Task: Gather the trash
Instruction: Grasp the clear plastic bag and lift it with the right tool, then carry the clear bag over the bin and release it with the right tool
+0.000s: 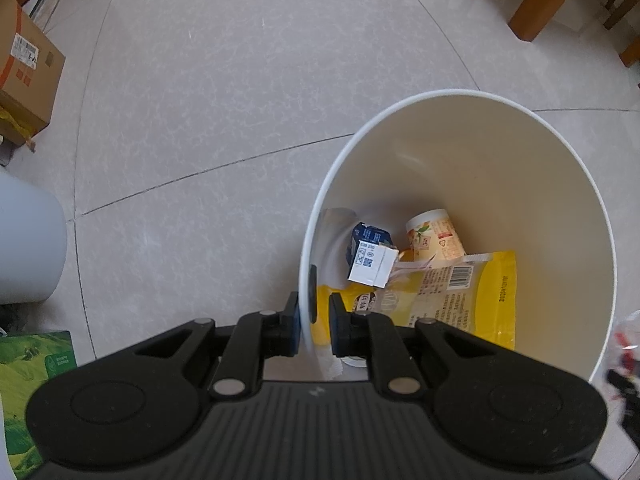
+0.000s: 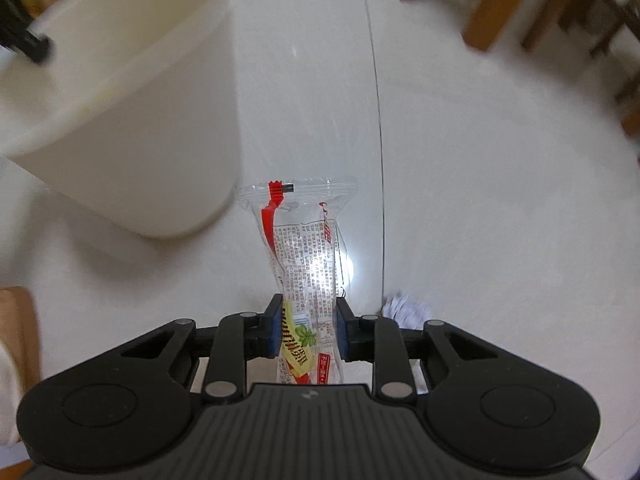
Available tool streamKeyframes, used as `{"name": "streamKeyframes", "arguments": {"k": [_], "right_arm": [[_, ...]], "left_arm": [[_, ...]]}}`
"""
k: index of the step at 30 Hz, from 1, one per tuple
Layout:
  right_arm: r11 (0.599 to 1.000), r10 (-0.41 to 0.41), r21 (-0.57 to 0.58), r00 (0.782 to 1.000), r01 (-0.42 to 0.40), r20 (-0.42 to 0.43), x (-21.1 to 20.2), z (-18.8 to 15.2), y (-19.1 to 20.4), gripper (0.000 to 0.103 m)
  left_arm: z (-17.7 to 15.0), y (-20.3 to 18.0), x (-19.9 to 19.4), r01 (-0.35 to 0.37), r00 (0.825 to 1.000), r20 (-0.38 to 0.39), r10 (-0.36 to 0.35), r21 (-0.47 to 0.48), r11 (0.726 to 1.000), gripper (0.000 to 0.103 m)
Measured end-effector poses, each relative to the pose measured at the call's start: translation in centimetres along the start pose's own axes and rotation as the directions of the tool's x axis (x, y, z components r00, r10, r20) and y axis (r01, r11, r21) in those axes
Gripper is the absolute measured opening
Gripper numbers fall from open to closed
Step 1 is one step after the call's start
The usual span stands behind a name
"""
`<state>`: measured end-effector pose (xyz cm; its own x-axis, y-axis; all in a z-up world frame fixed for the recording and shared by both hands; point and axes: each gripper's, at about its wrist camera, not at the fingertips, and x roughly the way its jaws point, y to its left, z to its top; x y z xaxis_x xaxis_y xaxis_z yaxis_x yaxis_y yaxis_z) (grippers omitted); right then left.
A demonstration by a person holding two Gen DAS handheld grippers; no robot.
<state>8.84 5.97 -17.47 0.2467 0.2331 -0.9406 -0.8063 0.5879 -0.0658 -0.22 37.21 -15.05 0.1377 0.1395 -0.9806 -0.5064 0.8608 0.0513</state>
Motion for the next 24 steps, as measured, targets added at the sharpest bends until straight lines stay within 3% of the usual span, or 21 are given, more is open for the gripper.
{"name": "streamKeyframes", "arguments": {"k": [4, 8, 19, 21, 22, 24], "right_arm": [[0.998, 0.037, -0.056, 0.997, -0.033, 0.070, -5.2, 4.1, 1.4, 0.029], [0.992, 0.080, -0.107, 0.990, -0.067, 0.119, -7.3, 8.1, 3.9, 0.030], [0.983, 0.119, -0.158, 0.979, -0.093, 0.167, -5.0, 14.6, 9.3, 0.031], [0.983, 0.112, -0.161, 0.977, -0.083, 0.181, -4.9, 14.5, 9.7, 0.042], [0.983, 0.112, -0.162, 0.976, -0.081, 0.187, -4.8, 14.5, 9.8, 0.055], [0.981, 0.111, -0.176, 0.974, -0.076, 0.198, -5.0, 14.4, 10.1, 0.059]], "left_arm": [[0.1, 0.3, -0.1, 0.008, 1.000, -0.001, -0.008, -0.013, 1.000, 0.011], [0.1, 0.3, 0.0, 0.010, 1.000, -0.002, -0.010, -0.012, 1.000, 0.011], [0.3, 0.9, -0.1, 0.030, 0.999, -0.009, -0.030, -0.033, 0.999, 0.012], [0.3, 0.7, -0.1, 0.026, 1.000, -0.008, -0.026, -0.025, 0.999, 0.012], [0.3, 0.7, -0.1, 0.025, 1.000, -0.008, -0.025, -0.023, 0.999, 0.012], [0.3, 0.6, -0.2, 0.023, 1.000, -0.007, -0.023, -0.018, 1.000, 0.012]]}}
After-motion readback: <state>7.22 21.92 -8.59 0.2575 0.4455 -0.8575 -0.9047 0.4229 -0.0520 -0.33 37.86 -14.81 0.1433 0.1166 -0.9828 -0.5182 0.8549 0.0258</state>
